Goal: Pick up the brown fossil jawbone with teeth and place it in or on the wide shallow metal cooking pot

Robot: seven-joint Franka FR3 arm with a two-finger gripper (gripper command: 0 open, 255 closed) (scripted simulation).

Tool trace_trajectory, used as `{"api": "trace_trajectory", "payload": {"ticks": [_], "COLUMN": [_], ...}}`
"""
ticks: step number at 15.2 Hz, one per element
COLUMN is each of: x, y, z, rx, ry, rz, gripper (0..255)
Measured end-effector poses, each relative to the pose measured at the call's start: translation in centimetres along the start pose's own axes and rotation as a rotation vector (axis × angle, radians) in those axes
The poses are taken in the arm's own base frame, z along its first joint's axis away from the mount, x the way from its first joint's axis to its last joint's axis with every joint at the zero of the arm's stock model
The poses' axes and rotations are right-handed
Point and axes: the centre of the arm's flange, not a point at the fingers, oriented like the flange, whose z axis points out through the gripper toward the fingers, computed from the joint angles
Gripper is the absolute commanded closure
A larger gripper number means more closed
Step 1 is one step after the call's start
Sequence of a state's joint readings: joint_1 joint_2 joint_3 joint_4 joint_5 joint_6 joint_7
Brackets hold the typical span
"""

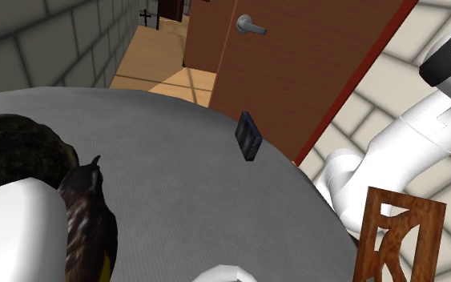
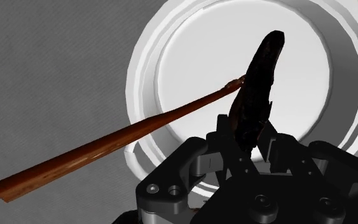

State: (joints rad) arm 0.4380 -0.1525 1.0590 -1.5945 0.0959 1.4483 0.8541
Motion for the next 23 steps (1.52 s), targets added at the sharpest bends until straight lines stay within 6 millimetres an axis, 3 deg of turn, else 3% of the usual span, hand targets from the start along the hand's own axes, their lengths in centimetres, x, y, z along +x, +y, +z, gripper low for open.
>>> {"api": "trace_trajectory", "payload": {"ticks": [8, 9, 15, 17, 19, 23], "x": [0.1, 0.1, 0.1, 0.0, -0.1, 0.0], "y": [-0.2, -0.2, -0.2, -0.1, -0.2, -0.2], "z": [1.3, 1.3, 1.3, -0.2, -2.9, -3.7], "rx": [0.000, 0.000, 0.000, 0.000, 0.001, 0.001], "ry": [0.000, 0.000, 0.000, 0.001, 0.000, 0.000], "rz": [0.000, 0.000, 0.000, -0.001, -0.005, 0.000], "gripper": [255, 0, 0, 0, 0, 0]}}
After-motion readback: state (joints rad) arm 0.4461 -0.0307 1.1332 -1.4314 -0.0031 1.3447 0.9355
